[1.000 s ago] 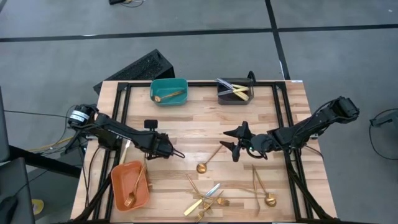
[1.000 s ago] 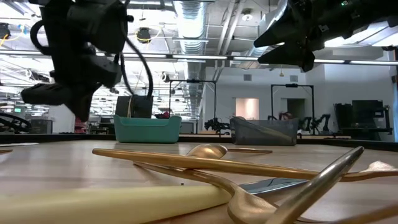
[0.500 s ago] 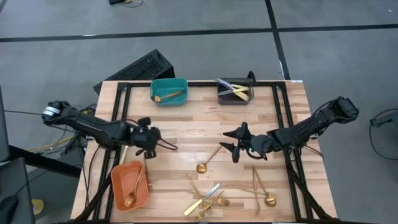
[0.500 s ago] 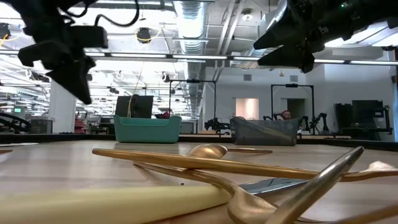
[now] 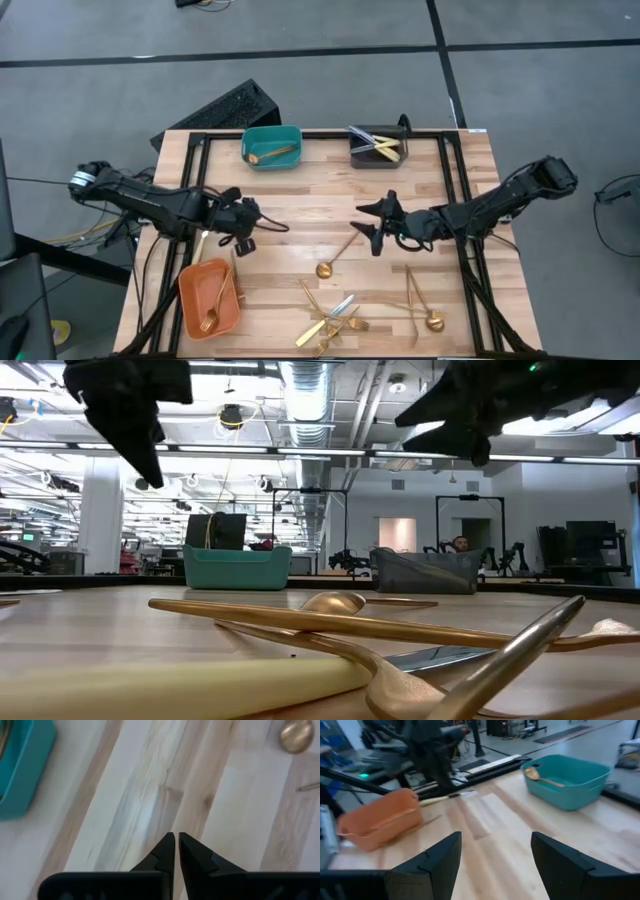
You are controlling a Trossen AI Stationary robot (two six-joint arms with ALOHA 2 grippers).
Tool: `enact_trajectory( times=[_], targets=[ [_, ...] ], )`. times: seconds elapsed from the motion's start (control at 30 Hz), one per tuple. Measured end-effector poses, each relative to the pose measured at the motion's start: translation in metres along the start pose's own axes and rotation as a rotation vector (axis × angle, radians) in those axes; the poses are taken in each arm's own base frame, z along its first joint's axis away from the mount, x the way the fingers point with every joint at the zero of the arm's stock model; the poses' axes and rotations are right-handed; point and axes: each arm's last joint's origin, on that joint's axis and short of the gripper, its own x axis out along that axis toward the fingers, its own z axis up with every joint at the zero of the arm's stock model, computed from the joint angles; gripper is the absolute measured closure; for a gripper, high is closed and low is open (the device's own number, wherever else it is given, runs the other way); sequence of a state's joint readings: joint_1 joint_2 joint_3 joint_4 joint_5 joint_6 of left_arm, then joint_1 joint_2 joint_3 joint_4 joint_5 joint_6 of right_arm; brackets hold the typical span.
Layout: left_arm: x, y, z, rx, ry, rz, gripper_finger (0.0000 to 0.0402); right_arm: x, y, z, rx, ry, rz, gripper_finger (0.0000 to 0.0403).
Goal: Sort silverware by color (type)
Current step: Put the yellow knife into the black bin
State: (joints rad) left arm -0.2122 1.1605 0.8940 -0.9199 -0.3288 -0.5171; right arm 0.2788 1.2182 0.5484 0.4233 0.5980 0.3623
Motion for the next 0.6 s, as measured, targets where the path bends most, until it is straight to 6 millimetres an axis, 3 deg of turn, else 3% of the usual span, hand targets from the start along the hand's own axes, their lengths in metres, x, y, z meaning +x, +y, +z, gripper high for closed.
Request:
enact_trajectory(
  times=[0.1,0.33,0.6],
  targets=[
    [0.007,0.000,0.004,-0.024,0.121,0.051,0.0374,0.005,-0.008,0.002,-0.031,0.004,-0.041,0.0138],
    [0.031,0.012,-0.018,-0.028,0.631,0.262,0.0311,0.017,-0.027,0.001,-0.077,0.055,-0.070,0.0138],
    [0.071,0.019,-0.036,-0.045,0.932,0.206,0.0318,0.030,-0.047,-0.023,-0.189,0.227,-0.178,0.0138]
  ],
)
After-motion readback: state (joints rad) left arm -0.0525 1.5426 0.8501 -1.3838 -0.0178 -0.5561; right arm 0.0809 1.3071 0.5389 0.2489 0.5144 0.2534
